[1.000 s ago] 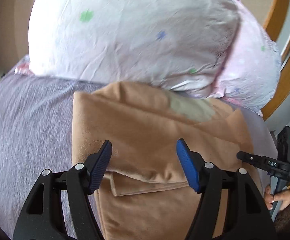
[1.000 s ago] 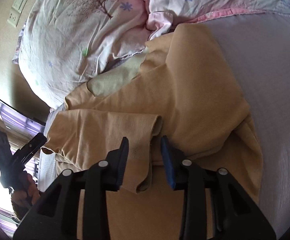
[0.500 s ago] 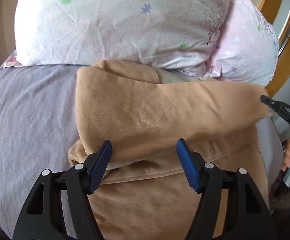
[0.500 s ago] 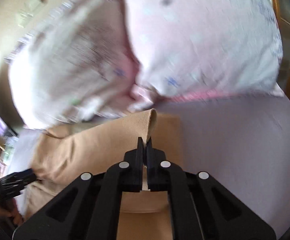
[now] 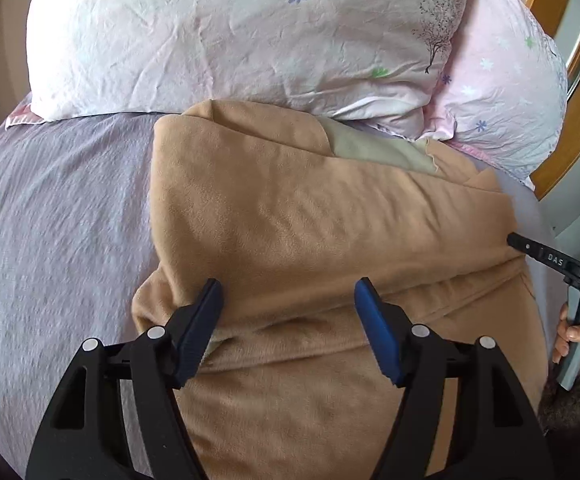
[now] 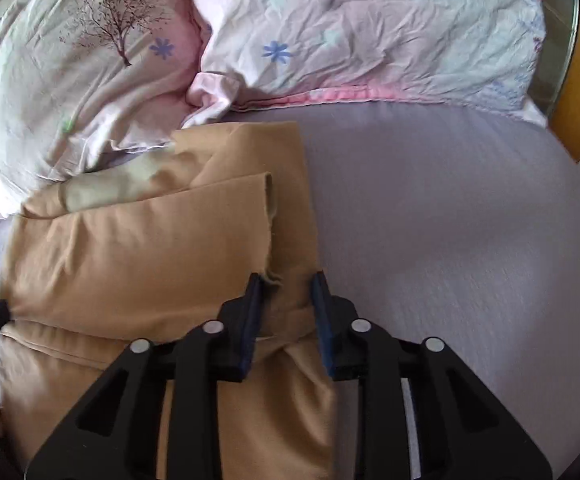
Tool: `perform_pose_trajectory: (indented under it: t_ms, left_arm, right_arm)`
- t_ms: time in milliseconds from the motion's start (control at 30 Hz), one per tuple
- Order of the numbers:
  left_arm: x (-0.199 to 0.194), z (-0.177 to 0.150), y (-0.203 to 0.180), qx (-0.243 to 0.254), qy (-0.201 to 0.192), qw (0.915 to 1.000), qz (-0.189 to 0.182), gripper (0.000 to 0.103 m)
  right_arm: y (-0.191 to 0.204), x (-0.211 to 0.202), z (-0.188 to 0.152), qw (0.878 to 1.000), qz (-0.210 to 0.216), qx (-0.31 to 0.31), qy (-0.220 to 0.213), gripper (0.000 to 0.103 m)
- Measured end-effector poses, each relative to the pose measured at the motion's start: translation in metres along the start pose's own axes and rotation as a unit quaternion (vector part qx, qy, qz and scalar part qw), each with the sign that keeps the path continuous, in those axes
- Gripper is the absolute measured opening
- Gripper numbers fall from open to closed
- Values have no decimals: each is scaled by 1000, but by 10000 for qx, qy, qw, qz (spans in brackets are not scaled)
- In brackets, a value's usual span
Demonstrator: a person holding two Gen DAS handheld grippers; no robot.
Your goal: Fold small clothes
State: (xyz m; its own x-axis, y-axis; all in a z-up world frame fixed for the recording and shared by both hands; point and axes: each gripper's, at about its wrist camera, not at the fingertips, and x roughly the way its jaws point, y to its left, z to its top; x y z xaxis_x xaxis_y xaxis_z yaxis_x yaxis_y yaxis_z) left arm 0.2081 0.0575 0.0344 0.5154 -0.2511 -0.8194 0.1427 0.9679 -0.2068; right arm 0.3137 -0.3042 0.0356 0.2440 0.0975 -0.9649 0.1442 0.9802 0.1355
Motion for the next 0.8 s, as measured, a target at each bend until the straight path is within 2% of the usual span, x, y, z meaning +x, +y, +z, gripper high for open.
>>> perform_pose_trajectory:
  t_ms: [33, 67, 100, 133, 167, 200, 233, 300, 400, 500, 600, 700, 800]
  left_arm:
    - [-10, -3, 0, -38, 328, 9993, 146, 69]
    - [-26, -10, 0, 27, 208, 9998, -8, 70]
    - [-39, -18, 1, 70, 147, 9998, -147, 70]
    - [-56, -28, 3, 155, 99, 9994, -291, 75]
    - [-70, -37, 4, 225, 60, 9990, -372, 88]
    - [-91, -52, 6, 331, -53, 9985, -424, 94]
    - [-111, -68, 7, 437, -192, 9979, -430, 98]
    - [-143, -97, 11, 593, -339, 9965, -488, 98]
    - [-185, -148, 26, 485, -404, 9935, -952, 99]
    - [-211, -189, 33, 156, -327, 9928, -1146, 99]
    - [-213, -222, 51, -349, -91, 9913, -1266, 99]
    - [-198, -242, 63, -802, 181, 9868, -1396, 98]
    - [-179, -248, 62, -1032, 317, 9804, -1646, 95]
  right_arm:
    - [-3, -9, -3, 9999, -8, 52, -109, 31]
    - [-7, -23, -7, 9995, 77, 92, -277, 33]
    - [-11, -42, -15, 9981, 334, 76, -515, 38]
    - [-14, -59, -23, 9955, 647, 38, -686, 52]
    - [-17, -76, -34, 9915, 1003, -16, -828, 60]
    - [-22, -96, -49, 9845, 1461, -141, -960, 71]
    - [-25, -111, -63, 9774, 1840, -281, -1004, 75]
    - [-36, -139, -98, 9573, 2678, -539, -946, 78]
    - [-53, -168, -156, 9347, 3363, -897, -716, 86]
    - [-68, -182, -211, 9320, 3473, -1012, -220, 87]
    - [-86, -178, -246, 9416, 3261, -798, 243, 87]
    - [-100, -157, -257, 9469, 3137, -495, 499, 86]
    - [-104, -129, -263, 9389, 3370, -197, 665, 80]
